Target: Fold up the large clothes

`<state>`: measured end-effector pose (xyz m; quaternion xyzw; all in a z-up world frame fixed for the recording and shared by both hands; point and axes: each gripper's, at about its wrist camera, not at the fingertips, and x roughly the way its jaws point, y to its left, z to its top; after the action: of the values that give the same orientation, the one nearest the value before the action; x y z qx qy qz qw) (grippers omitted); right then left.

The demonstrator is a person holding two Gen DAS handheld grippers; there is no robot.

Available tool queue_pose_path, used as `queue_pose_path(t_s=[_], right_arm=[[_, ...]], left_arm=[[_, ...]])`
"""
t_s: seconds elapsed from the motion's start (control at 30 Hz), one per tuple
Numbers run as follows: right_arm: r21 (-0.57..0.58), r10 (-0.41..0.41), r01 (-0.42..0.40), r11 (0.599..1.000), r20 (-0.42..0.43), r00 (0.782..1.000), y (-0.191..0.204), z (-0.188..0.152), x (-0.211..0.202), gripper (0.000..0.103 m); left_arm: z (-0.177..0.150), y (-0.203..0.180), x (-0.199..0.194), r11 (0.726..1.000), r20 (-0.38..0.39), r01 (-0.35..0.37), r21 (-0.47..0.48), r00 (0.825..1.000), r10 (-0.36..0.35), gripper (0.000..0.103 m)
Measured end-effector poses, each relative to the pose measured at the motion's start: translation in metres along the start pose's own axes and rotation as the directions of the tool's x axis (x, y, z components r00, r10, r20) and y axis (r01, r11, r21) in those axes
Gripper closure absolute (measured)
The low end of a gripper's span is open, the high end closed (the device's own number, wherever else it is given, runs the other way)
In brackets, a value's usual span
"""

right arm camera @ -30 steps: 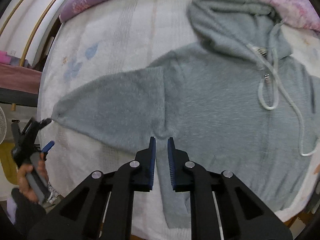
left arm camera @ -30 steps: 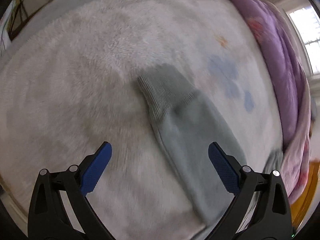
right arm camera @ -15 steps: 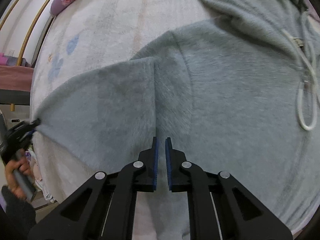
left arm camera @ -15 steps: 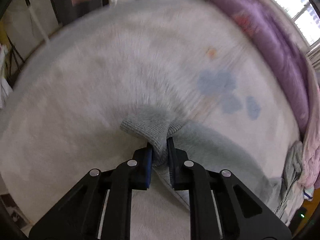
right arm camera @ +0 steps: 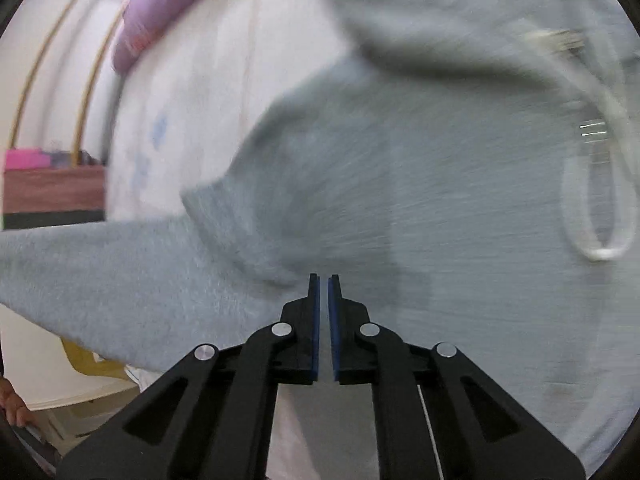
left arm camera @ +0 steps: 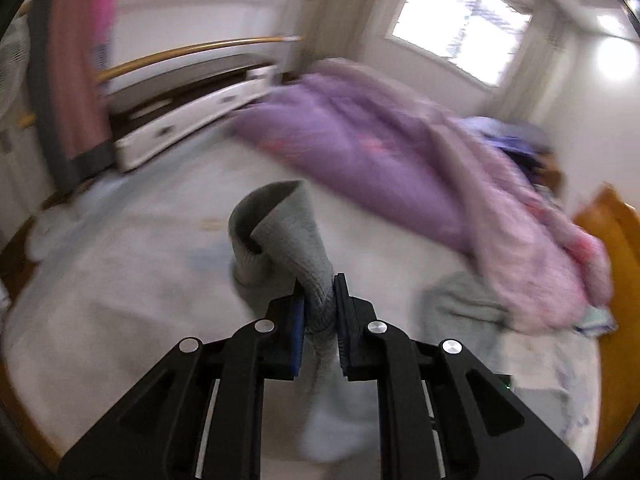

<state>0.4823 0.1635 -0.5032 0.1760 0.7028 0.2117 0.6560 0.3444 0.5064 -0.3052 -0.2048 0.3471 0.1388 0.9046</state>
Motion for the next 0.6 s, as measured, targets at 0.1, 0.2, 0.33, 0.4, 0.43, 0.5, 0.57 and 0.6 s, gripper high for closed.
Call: queue_pose_path(t_s=[0.1, 0.2, 0.33, 0.4, 0.43, 0.5, 0.57, 0.6], right_arm=[[-0.029, -0.055, 0.057, 0.998, 0.074, 0.996, -0.052, 0.001, -0.069, 0.096], [-0.047, -0.143, 0.153, 0.987, 0.171, 0.975, -0.117, 0.004, -0.148, 0.096], [-0.003, -0.265, 0.278, 0.961, 0.292, 0.919, -0.181, 0.010, -0.237, 0.096], [0.066, -0.336, 0.334, 0.940, 0.332, 0.881, -0.229, 0.011, -0.281, 0.096], [0.107, -0.376, 0.362, 0.926, 0.344, 0.860, -0.250, 0.012, -0.298, 0.096], [0.179, -0.423, 0.384, 0.906, 0.367, 0.829, -0.293, 0.009, -0.328, 0.096], [0.259, -0.468, 0.394, 0.882, 0.369, 0.803, -0.327, 0.010, -0.347, 0.096], [0.302, -0.485, 0.392, 0.869, 0.362, 0.796, -0.348, 0.008, -0.356, 0.096]], left_arm=[[-0.027, -0.095, 0.017, 0.992, -0.028, 0.082, 0.094, 0.996, -0.080, 0.090], [-0.071, -0.186, 0.051, 0.971, -0.107, 0.186, 0.151, 0.979, -0.170, 0.090], [-0.140, -0.268, 0.097, 0.951, -0.212, 0.259, 0.171, 0.952, -0.221, 0.091], [-0.180, -0.307, 0.123, 0.934, -0.265, 0.263, 0.242, 0.944, -0.197, 0.091], [-0.200, -0.320, 0.134, 0.925, -0.292, 0.270, 0.268, 0.938, -0.189, 0.091], [-0.231, -0.344, 0.158, 0.913, -0.374, 0.305, 0.273, 0.907, -0.191, 0.091], [-0.256, -0.362, 0.173, 0.902, -0.414, 0.297, 0.314, 0.898, -0.151, 0.091], [-0.266, -0.365, 0.182, 0.899, -0.436, 0.301, 0.317, 0.888, -0.143, 0.091]])
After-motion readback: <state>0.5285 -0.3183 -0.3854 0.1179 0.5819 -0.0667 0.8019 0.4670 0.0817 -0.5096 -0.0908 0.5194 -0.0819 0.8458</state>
